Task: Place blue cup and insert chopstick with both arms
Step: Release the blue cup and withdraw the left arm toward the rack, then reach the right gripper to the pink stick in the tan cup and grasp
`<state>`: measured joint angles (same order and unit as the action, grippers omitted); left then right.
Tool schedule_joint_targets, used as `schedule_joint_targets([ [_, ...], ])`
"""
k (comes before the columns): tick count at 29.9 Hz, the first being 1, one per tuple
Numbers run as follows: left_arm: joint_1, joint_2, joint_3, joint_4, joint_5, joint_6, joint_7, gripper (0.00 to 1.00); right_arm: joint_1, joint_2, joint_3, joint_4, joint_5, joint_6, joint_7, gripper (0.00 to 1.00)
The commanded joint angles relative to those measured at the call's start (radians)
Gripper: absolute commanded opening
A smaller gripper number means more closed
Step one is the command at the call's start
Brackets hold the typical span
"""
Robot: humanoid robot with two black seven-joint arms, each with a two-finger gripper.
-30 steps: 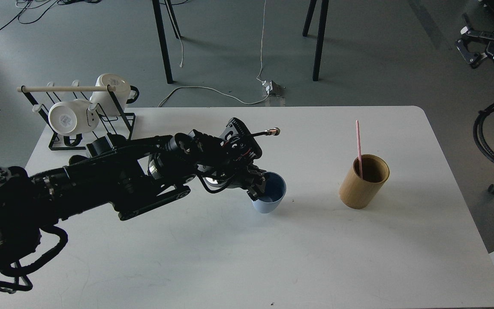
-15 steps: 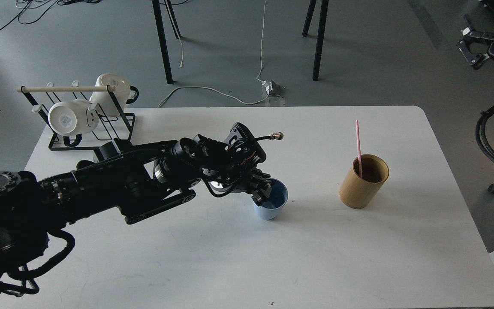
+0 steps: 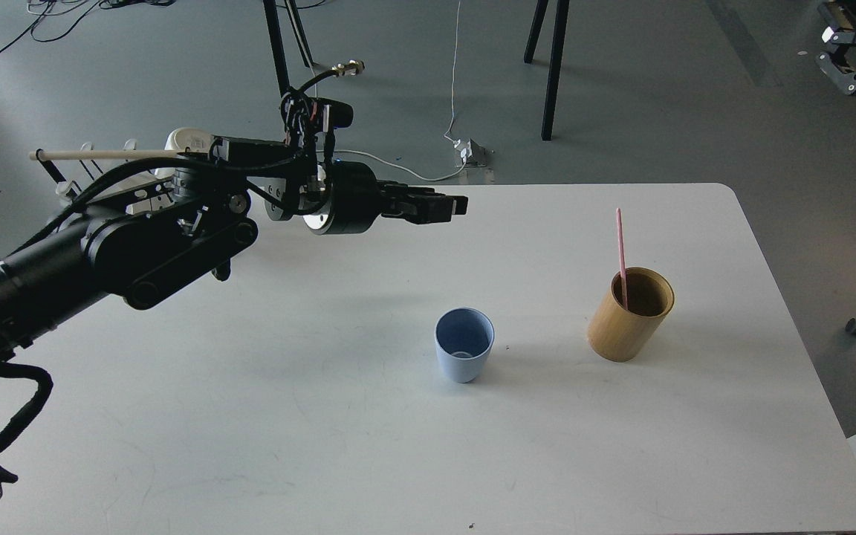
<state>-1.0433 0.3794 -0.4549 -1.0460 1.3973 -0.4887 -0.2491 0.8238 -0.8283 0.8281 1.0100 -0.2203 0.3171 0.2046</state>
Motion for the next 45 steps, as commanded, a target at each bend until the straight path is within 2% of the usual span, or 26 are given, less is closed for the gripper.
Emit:
schedule_joint_targets([
  [1,0.019,0.012,-0.109,0.07,-0.298,0.0,-0.065,0.86,-0.009,-0.051,-0.05,0.152,-0.256,-0.044,-0.007,0.99],
  [3,0.025,0.013,-0.151,0.128,-0.506,0.0,-0.075,0.95,0.003,-0.092,-0.108,0.231,-0.385,-0.053,-0.01,0.99],
  [5,0.025,0.012,-0.162,0.182,-0.695,0.0,-0.072,0.99,0.009,-0.115,-0.145,0.294,-0.489,-0.058,-0.023,0.99],
  [8,0.026,0.009,-0.162,0.266,-0.949,0.0,-0.075,0.99,0.021,-0.118,-0.162,0.361,-0.673,-0.064,-0.057,0.99],
  [11,0.055,0.007,-0.169,0.299,-1.15,0.0,-0.081,1.0,0.017,-0.12,-0.184,0.401,-0.861,-0.064,-0.056,0.99],
  [16,0.117,0.007,-0.197,0.3,-1.417,0.0,-0.079,1.0,0.06,-0.156,-0.325,0.44,-1.077,-0.064,-0.053,0.99],
  [21,0.141,0.003,-0.199,0.305,-1.466,0.0,-0.081,1.0,0.086,-0.137,-0.493,0.429,-1.292,-0.081,-0.059,0.87],
  [26,0.141,0.004,-0.211,0.305,-1.466,0.0,-0.081,1.0,0.086,-0.063,-0.599,0.372,-1.344,-0.101,-0.068,0.74],
  [29,0.141,0.004,-0.212,0.305,-1.465,0.0,-0.081,1.0,0.086,-0.023,-0.629,0.332,-1.37,-0.101,-0.096,0.67],
  [31,0.141,0.003,-0.212,0.307,-1.465,0.0,-0.081,1.0,0.086,0.018,-0.639,0.297,-1.392,-0.101,-0.109,0.64],
  [38,0.144,0.001,-0.212,0.323,-1.463,0.0,-0.079,1.0,0.098,0.118,-0.649,0.202,-1.4,-0.101,-0.109,0.59],
  [41,0.143,0.004,-0.212,0.333,-1.463,0.0,-0.079,1.0,0.098,0.126,-0.649,0.196,-1.4,-0.099,-0.109,0.51],
  [45,0.143,0.004,-0.212,0.351,-1.463,0.0,-0.079,1.0,0.098,0.127,-0.649,0.187,-1.4,-0.101,-0.108,0.32],
])
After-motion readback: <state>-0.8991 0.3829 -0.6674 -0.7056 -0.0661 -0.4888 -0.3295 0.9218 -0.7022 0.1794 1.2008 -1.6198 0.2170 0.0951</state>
